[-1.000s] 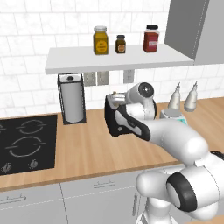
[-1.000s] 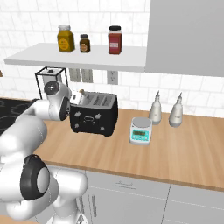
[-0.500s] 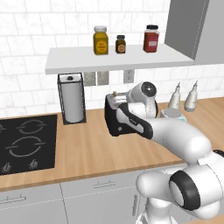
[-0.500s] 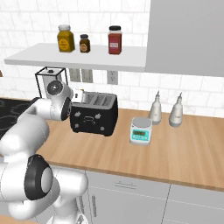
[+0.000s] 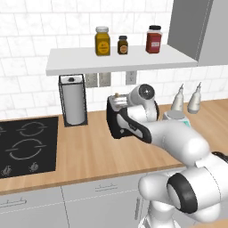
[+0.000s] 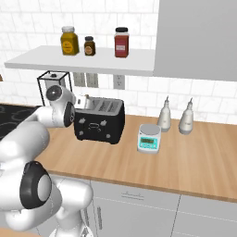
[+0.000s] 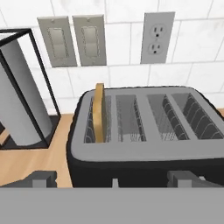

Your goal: Start the toaster. Once the lever pops up, take the bread to the plate on the dining counter.

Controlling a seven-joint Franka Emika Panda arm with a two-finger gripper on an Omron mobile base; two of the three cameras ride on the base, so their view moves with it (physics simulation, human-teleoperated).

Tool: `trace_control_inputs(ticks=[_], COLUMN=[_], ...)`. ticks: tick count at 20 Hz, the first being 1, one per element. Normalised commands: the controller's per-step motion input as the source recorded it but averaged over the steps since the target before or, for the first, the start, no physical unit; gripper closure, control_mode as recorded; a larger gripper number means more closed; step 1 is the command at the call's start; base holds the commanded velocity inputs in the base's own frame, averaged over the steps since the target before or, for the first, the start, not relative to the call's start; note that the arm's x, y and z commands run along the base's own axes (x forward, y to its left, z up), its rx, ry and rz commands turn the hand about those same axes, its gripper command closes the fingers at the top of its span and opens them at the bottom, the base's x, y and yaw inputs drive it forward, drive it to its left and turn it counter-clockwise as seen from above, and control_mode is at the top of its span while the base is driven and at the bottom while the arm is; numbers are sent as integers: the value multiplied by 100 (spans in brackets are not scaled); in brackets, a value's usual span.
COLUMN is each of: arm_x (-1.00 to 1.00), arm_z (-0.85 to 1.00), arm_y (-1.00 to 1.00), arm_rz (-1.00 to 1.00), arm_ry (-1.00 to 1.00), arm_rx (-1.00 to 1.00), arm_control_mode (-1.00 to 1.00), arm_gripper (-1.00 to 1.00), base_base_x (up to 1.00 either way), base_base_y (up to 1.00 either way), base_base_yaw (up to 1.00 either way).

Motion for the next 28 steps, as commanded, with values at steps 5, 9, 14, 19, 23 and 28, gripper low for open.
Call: trace_control_inputs(ticks=[5,9,14,19,23,28], arm_x=[8,18,18,2,0,0], arm_z=[-1,0,0,-7,-10,-1], arm_y=[0,0,0,0,0,1], arm_rz=[-12,-1,0,0,0,0], arm_ry=[0,1,0,0,0,0], arm_rx=[0,0,0,0,0,0], arm_control_mode=[-100,-100,-100,-100,-100,-100], arm_gripper=[-100,-100,-100,-100,-100,-100], base_base_x=[0,0,0,0,0,0], base_base_y=[0,0,0,0,0,0], base_base_yaw=[0,0,0,0,0,0])
